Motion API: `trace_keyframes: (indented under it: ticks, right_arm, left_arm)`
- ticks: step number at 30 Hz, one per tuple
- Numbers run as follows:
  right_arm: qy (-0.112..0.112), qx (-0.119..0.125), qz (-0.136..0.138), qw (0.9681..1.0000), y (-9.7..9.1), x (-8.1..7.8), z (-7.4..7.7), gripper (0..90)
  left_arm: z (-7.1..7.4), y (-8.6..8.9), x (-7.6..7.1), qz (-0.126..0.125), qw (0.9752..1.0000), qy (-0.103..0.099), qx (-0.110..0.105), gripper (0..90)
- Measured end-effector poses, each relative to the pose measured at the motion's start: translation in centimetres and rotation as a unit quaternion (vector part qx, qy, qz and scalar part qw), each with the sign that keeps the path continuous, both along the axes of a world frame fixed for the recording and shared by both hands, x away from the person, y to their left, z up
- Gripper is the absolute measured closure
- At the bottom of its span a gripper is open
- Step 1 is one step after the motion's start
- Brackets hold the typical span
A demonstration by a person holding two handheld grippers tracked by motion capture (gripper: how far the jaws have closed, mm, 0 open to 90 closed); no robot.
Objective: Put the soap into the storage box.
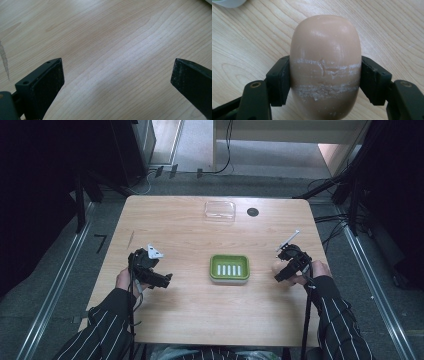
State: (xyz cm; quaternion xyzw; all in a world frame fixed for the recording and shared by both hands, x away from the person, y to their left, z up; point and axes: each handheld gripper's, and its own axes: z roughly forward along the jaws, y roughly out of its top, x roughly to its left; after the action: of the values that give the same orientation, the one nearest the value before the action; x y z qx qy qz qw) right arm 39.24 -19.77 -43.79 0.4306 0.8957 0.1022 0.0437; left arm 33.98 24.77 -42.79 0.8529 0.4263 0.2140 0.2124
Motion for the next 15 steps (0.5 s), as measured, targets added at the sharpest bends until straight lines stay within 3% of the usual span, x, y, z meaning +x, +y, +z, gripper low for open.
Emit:
trace_keyframes:
  ticks: [15]
  right_arm:
    - [-0.007,0.007,0.013,0.9999,0.8,0.05,0.78,34.1]
  left_arm:
    - [-0.02,-0.08,0.0,0.0,1.0,-0.001,0.001,0.0]
